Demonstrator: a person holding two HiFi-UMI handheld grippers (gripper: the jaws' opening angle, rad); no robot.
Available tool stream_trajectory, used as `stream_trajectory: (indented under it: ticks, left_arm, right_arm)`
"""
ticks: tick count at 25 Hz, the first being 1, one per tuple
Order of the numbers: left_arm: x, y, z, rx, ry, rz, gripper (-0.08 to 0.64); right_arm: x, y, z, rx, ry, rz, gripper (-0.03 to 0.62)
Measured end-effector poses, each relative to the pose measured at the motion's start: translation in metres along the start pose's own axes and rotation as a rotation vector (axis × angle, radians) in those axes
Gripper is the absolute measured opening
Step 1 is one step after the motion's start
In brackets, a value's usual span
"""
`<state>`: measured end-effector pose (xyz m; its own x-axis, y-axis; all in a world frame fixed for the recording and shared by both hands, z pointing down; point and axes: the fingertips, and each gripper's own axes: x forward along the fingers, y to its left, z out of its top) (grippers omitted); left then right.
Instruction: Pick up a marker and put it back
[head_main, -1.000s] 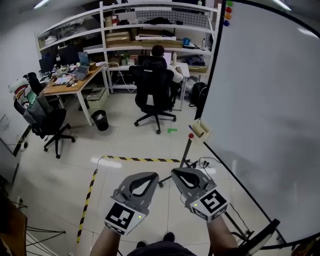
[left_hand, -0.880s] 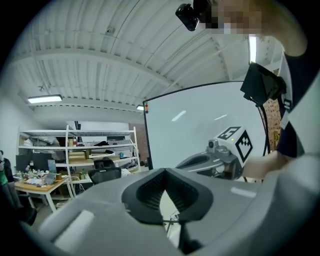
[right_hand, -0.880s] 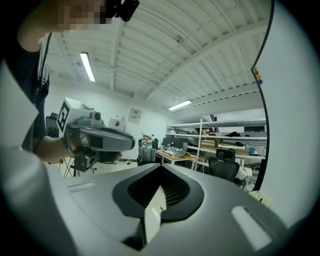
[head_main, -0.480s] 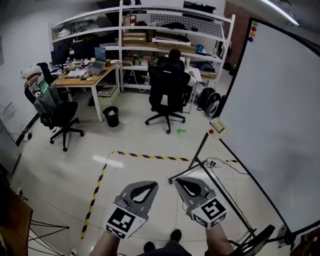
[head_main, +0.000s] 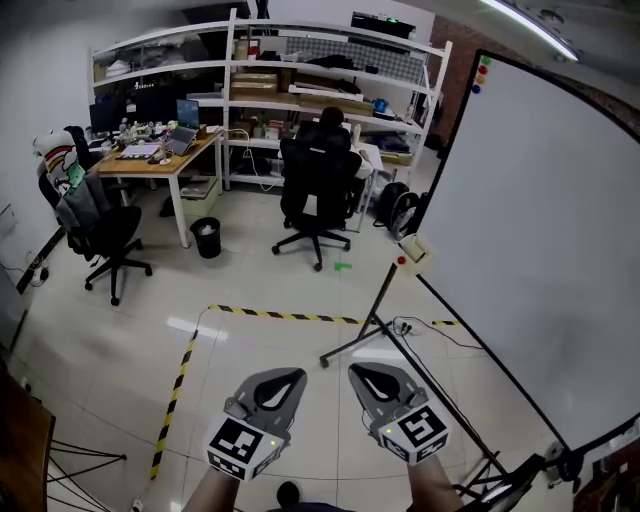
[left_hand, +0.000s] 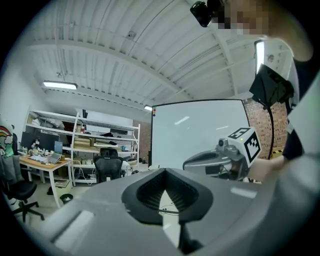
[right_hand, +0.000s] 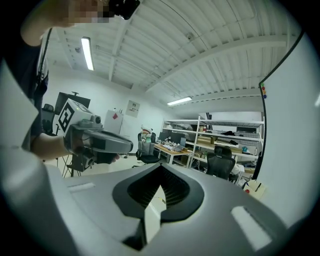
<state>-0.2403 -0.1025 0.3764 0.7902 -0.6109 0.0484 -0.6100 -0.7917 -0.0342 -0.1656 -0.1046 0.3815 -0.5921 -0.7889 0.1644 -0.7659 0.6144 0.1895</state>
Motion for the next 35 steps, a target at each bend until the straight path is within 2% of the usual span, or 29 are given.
stream_trajectory:
  ticks: [7,14,19,25,35]
  left_arm:
    - [-0.001,-0.075,0.016,0.002,-0.022,-0.026,0.006]
    - [0.004,-0.191,0.009,0.043,0.018,-0.071,0.006]
    - [-0.001,-0.248,0.008,0.083,0.055,-0.097,0.006]
    - [-0.007,-0.274,0.015,0.106,0.094,-0.090,0.006]
    - [-0.054,-0.259,0.002,0.093,0.137,-0.033,0.006]
  right_arm:
    - [-0.079,0.006,-0.011,0.011,-0.022,-0.049,0.000]
    - [-0.189,-0.001,-0.036,0.030,-0.026,-0.109,0.000]
    - [-0.240,-0.001,-0.044,0.063,-0.048,-0.138,0.000]
    - [-0.260,0.004,-0.039,0.093,-0.071,-0.111,0.000]
    - [-0.241,0.042,-0.038,0.113,-0.059,-0.058,0.000]
